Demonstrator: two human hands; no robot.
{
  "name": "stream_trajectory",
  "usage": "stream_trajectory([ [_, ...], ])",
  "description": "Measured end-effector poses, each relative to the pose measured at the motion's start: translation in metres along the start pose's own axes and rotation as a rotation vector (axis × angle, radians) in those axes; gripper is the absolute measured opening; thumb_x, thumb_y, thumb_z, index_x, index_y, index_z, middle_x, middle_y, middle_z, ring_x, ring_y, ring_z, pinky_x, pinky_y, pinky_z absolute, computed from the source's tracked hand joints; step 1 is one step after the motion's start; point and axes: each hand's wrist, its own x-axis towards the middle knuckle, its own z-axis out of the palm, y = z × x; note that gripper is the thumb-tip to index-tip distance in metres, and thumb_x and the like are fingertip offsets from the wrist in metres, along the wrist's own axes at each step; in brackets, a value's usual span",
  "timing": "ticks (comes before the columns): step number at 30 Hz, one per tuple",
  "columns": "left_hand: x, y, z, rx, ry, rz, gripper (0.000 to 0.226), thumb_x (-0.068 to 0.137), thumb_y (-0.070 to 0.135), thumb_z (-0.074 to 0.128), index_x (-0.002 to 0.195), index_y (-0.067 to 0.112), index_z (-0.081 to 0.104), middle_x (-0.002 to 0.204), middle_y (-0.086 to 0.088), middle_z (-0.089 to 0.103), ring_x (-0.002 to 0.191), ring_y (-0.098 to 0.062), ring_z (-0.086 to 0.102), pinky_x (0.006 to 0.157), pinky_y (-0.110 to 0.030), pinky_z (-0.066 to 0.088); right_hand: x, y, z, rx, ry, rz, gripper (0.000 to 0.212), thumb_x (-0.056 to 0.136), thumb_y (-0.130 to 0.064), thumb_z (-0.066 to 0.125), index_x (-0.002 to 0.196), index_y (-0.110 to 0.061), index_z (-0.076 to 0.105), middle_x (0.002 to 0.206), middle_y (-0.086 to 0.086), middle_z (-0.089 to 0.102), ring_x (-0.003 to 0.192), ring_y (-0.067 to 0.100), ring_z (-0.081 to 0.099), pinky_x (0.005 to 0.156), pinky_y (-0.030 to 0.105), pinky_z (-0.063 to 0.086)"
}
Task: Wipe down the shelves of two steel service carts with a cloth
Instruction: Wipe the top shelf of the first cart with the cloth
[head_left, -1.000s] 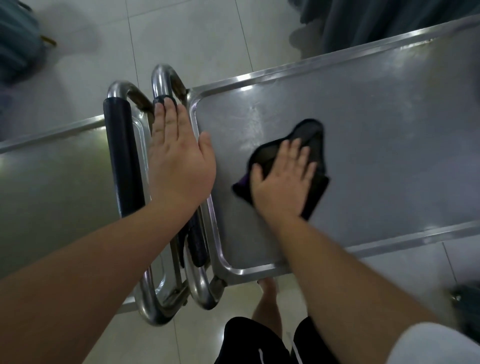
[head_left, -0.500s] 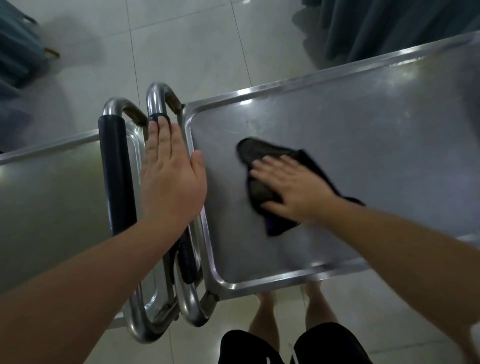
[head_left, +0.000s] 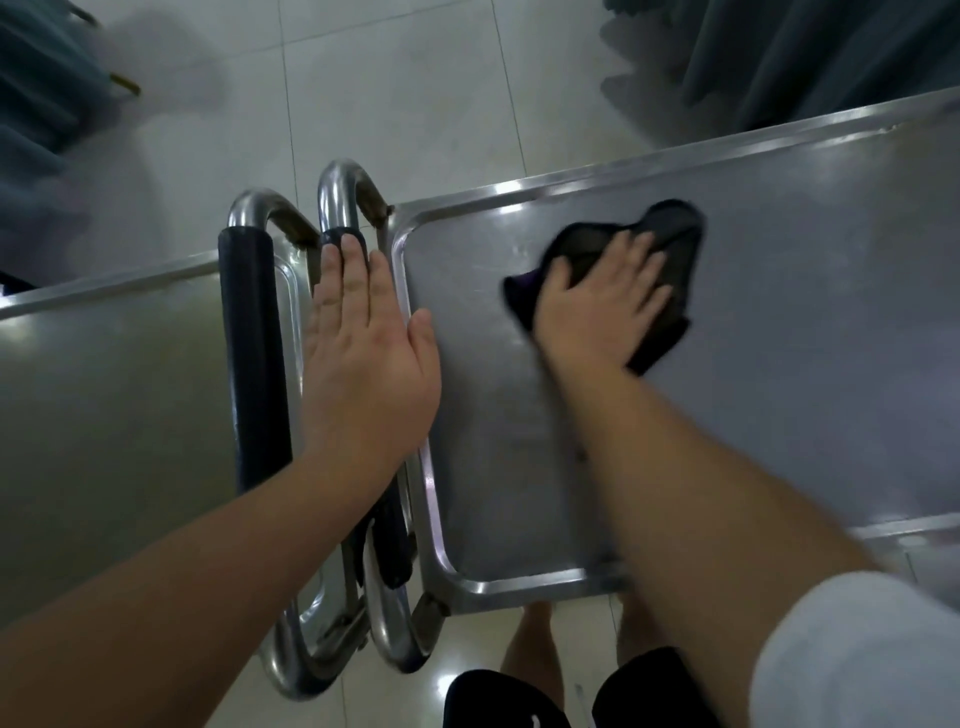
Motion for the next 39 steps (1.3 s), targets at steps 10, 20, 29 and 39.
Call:
stream_trajectory([
  [10,-0.002,-0.002,0.002,0.008,0.018,0.011,0.063,0.114,0.032,0.031,0.168,0.003,0.013,0.177,-0.014,0.002,0.164,-0.024,-0.006,0.133,-0.046,0.005,-0.056,-0.015,0.025,-0.229,-0.439,-1.413,0.083,0.099,-0.066,0.026,0.167,-0.021,0.008,0.174,0.003,0.018,0.162,0.02,0.008,0.132,0.044,0.002],
  [20,-0.001,-0.005,0.006,-0.033,0.016,0.021,0.069,0.112,0.047,0.017,0.168,0.007,0.013,0.178,-0.009,0.0,0.163,-0.016,-0.012,0.133,-0.04,-0.001,0.168,0.062,-0.062,-0.061,-0.005,-0.149,0.081,0.103,-0.059,0.035,0.169,-0.02,0.011,0.177,0.004,0.003,0.162,0.028,0.006,0.13,0.05,0.002],
  [29,-0.001,-0.003,0.0,-0.004,-0.023,0.003,0.068,0.111,0.043,0.02,0.168,0.006,0.013,0.178,-0.011,-0.001,0.164,-0.019,-0.011,0.131,-0.035,-0.007,0.069,-0.06,0.003,-0.014,-0.028,-0.197,0.086,0.098,-0.061,0.036,0.169,-0.019,0.01,0.177,0.004,0.001,0.162,0.031,0.001,0.129,0.053,-0.001],
  [39,0.006,0.017,-0.009,0.062,-0.125,-0.061,0.07,0.106,0.035,0.01,0.167,0.002,0.002,0.177,-0.014,-0.008,0.164,-0.026,-0.01,0.131,-0.038,-0.007,-0.062,-0.093,0.056,-0.157,-0.276,-0.919,0.078,0.104,-0.045,0.032,0.166,-0.023,-0.011,0.177,0.003,-0.008,0.162,0.027,-0.009,0.13,0.054,0.005],
])
